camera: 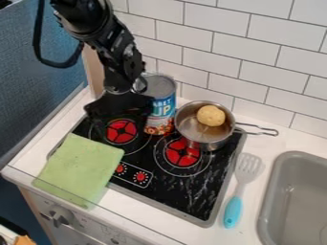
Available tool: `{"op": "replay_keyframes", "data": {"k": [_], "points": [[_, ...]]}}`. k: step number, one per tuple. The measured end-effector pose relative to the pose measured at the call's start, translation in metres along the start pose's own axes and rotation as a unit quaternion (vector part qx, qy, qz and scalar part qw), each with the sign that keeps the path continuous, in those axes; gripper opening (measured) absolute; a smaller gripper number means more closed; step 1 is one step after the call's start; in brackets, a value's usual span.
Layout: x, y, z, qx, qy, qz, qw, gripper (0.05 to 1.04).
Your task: Move can to top center of burners
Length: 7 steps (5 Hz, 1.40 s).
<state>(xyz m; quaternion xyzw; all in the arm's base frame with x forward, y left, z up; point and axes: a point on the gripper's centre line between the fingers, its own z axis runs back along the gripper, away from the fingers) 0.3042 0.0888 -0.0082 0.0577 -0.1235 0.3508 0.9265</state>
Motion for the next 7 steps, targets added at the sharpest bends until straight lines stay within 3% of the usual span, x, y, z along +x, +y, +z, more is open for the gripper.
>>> {"op": "replay_keyframes", "data": {"k": [3, 5, 6, 7], "points": [[-0.001, 0.01, 0.0, 0.021, 0.011, 0.025, 0.9994, 0.999], [-0.019, 0.01, 0.041, 0.051, 0.043, 0.022, 0.9975, 0.999], [-0.039, 0.008, 0.06, 0.047, 0.058, 0.009, 0.9972, 0.999], [-0.048, -0.014, 0.092, 0.004, 0.038, -0.025, 0.9989, 0.999]]}}
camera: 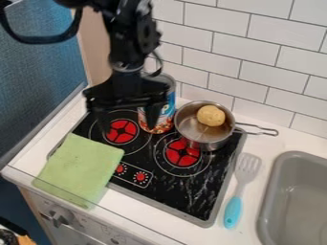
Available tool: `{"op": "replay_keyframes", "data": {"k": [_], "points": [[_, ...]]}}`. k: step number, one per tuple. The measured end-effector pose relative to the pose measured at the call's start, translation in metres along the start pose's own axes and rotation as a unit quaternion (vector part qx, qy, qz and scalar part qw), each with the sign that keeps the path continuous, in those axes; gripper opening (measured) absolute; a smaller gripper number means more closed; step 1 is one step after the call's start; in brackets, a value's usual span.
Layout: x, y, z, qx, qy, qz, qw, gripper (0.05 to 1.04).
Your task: Move can to top center of burners
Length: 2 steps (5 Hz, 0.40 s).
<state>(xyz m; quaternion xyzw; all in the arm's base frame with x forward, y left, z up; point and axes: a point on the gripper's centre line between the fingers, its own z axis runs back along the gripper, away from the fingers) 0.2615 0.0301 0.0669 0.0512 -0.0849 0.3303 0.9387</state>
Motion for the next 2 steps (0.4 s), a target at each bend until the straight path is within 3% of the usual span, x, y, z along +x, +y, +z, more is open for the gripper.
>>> {"op": "replay_keyframes", "data": {"k": [1, 2], "points": [[-0.003, -0.026, 0.026, -0.011, -0.018, -0.035, 0.9992, 0.999], [0.002, -0.037, 0.055, -0.032, -0.021, -0.04, 0.9985, 0.999]]}}
